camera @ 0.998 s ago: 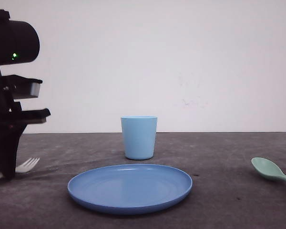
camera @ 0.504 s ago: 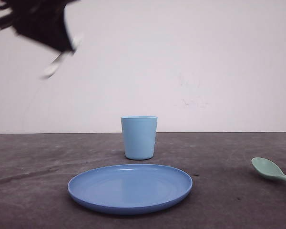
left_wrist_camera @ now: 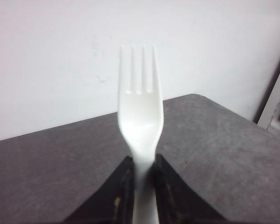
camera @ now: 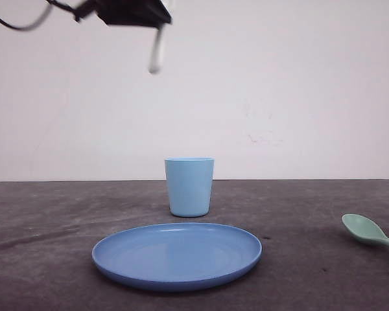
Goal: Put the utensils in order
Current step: 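Lift the white fork with the left gripper toward the blue cup, then lower the fork handle into the blue cup and open the left gripper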
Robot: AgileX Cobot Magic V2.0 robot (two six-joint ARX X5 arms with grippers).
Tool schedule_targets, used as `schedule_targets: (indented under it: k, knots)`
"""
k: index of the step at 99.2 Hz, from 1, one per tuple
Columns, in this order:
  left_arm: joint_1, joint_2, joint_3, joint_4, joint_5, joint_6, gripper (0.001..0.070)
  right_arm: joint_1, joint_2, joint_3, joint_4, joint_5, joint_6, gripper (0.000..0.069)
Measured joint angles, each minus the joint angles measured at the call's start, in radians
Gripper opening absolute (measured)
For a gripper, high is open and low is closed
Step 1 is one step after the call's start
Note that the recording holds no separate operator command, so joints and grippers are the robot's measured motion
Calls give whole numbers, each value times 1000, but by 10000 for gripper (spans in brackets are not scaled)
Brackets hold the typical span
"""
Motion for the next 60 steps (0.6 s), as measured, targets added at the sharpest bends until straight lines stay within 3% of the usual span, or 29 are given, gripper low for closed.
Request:
schedule_targets:
  k: [31,60]
  knots:
    - [-12,248,0,173,1,19,38,0,0,0,8,0,0,680]
    - [-15,349,0,175,2,24,38,0,0,0,8,0,0,680]
